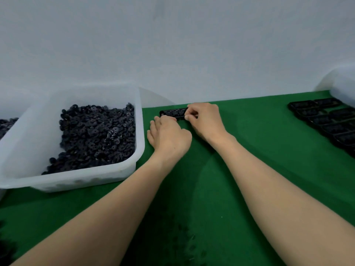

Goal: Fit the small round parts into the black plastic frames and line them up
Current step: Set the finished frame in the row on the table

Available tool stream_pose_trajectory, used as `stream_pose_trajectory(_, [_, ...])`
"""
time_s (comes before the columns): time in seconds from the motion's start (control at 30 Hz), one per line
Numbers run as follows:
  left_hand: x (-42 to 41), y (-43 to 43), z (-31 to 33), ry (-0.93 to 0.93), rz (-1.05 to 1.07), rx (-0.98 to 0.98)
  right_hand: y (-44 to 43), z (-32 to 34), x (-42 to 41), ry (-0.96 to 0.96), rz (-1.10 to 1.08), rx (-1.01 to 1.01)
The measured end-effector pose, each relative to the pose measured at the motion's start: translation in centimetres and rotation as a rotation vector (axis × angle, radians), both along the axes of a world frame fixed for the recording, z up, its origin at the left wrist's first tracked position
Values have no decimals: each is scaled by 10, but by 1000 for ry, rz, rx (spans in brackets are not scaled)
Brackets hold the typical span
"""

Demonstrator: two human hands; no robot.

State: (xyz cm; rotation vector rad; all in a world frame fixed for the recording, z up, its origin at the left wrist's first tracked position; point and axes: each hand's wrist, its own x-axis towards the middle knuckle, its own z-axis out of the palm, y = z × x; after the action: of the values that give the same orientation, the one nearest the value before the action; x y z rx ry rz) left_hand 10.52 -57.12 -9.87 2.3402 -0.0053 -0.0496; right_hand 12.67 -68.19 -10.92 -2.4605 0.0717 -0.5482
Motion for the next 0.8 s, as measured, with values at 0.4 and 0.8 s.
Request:
stream_pose_trajectory(0.4, [-13,6,2,-66,-28,11,10,0,-24,-111,-7,-36])
stream_pose_trajectory(0.8, [-222,177,45,-275,-409,-251,114,54,-232,-34,501,-63])
